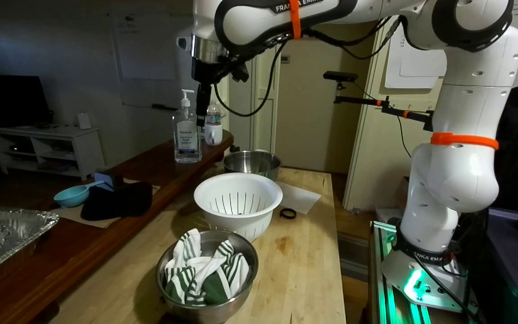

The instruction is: Put the measuring cylinder in the white bowl

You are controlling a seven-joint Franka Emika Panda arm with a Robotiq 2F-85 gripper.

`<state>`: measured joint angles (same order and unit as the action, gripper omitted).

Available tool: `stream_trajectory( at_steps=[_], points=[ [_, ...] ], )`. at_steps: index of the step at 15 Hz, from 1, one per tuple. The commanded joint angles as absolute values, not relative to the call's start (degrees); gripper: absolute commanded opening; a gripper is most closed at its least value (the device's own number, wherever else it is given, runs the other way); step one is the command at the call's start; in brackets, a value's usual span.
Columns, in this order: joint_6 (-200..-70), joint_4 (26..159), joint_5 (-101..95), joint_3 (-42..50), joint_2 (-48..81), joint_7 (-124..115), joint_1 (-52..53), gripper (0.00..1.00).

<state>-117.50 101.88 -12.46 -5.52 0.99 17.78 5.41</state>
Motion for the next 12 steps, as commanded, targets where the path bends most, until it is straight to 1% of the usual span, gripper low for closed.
stream_trajectory(
  at_steps=[1, 10, 12],
  points=[
    [-117.32, 100.91, -12.16, -5.37, 1.30, 18.73, 5.26, 1.00],
    [-117.32, 101.01, -12.21, -5.55, 1.33, 18.24, 5.37, 1.00],
    [-123.57, 99.32, -13.82, -5.21, 3.41, 19.78, 5.02, 1.00]
  ],
)
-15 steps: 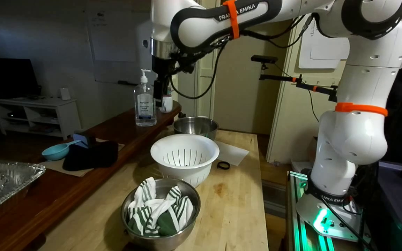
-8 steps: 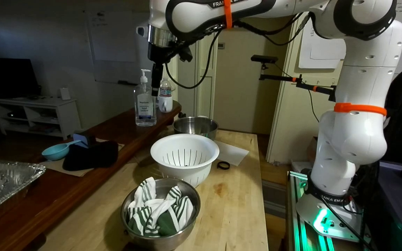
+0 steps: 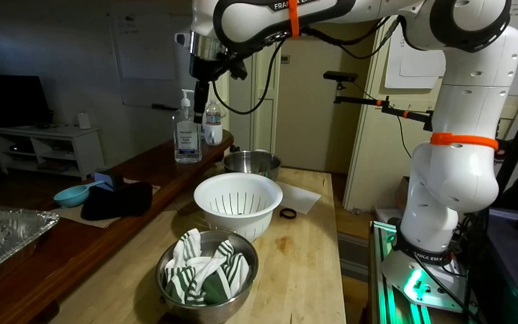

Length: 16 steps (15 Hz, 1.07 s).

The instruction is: Put the measuring cylinder in the white bowl

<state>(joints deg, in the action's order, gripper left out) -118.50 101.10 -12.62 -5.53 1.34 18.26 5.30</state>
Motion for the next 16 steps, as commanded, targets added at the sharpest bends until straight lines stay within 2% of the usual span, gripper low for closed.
stream_trajectory(
  at_steps=[1, 7, 11, 14, 15, 16],
  points=[
    [-126.60, 97.47, -12.53, -5.01, 5.05, 23.37, 4.72, 1.00],
    [-134.18, 82.27, 3.97, -7.10, 20.30, 49.23, 1.18, 1.00],
    [-129.05, 69.84, 11.61, -12.30, 30.88, 61.24, -1.41, 1.00],
    [-119.71, 62.01, 6.64, -11.49, 35.19, 63.46, 0.65, 1.00],
    [-125.55, 69.62, 8.69, -11.79, 31.39, 61.55, -0.13, 1.00],
    [-123.67, 67.34, 8.04, -11.78, 32.69, 62.07, 0.18, 1.00]
  ],
)
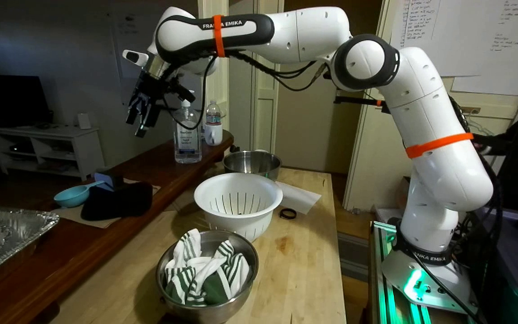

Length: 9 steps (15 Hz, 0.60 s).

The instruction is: Put the measuring cylinder in the white bowl

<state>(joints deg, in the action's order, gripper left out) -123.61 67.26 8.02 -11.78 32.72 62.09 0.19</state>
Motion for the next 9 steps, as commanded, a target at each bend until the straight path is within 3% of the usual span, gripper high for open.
stream_trajectory(
  at_steps=[1, 9],
  points=[
    [-122.84, 65.87, 7.70, -11.76, 33.42, 62.31, 0.33, 1.00],
    [-121.57, 53.28, 11.09, -16.71, 46.14, 72.48, 0.44, 1.00]
  ],
)
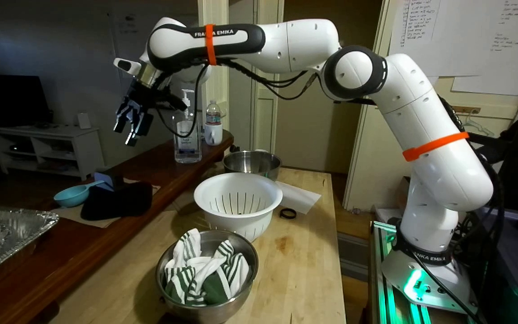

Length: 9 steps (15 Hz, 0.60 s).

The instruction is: Put the measuring cylinder in the white bowl

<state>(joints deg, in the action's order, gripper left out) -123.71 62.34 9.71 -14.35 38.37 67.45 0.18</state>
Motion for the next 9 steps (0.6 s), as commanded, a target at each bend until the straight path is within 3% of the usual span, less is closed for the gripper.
stream_trajectory(
  at_steps=[1, 9],
  points=[
    [-119.12, 50.77, 11.34, -17.77, 48.36, 74.14, 0.35, 1.00],
    [-102.76, 33.68, 10.19, -16.49, 59.86, 78.32, 2.97, 1.00]
  ],
)
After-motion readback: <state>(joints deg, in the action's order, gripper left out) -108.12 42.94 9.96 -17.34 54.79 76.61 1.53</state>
